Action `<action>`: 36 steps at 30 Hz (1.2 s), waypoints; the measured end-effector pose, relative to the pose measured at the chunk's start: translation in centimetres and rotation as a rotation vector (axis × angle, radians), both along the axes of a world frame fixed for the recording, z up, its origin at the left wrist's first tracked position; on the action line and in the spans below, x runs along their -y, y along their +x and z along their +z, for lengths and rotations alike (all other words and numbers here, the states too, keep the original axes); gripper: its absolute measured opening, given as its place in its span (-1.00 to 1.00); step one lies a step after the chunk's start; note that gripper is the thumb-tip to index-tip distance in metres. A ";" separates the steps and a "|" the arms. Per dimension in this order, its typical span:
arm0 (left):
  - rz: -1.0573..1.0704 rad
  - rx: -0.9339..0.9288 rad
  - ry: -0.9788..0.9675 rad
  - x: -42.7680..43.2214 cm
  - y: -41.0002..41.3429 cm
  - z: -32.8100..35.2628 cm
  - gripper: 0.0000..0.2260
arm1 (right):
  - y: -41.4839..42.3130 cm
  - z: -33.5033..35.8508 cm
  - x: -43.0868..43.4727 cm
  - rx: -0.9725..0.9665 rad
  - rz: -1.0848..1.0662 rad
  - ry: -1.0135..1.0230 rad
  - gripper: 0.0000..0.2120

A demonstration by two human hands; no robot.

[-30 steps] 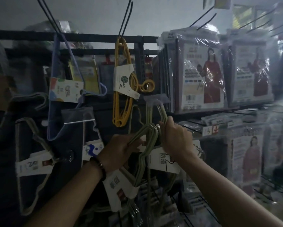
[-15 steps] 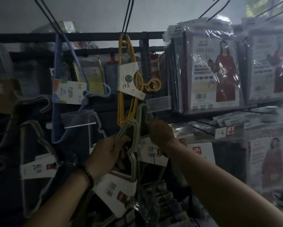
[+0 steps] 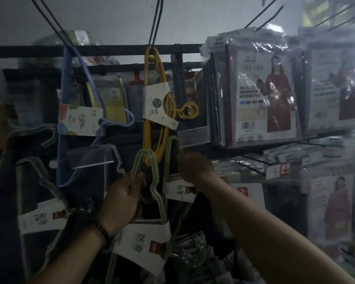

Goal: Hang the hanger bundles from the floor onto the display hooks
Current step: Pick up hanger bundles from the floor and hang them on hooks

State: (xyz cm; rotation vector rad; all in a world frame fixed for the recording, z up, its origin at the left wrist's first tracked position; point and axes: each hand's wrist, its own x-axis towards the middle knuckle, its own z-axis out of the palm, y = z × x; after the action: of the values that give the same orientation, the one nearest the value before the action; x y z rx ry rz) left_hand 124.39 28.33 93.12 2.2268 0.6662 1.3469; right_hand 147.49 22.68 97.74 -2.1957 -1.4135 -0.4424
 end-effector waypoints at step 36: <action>-0.095 -0.369 0.373 2.6 6.6 -3.8 -0.30 | 1.2 -4.4 9.0 0.123 0.090 0.195 -0.87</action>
State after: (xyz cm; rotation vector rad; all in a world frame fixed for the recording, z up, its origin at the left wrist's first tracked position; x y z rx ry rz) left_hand 130.95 25.72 89.28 2.8088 0.4456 1.0910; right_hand 148.66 13.67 93.31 -1.9709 -1.4596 -0.6638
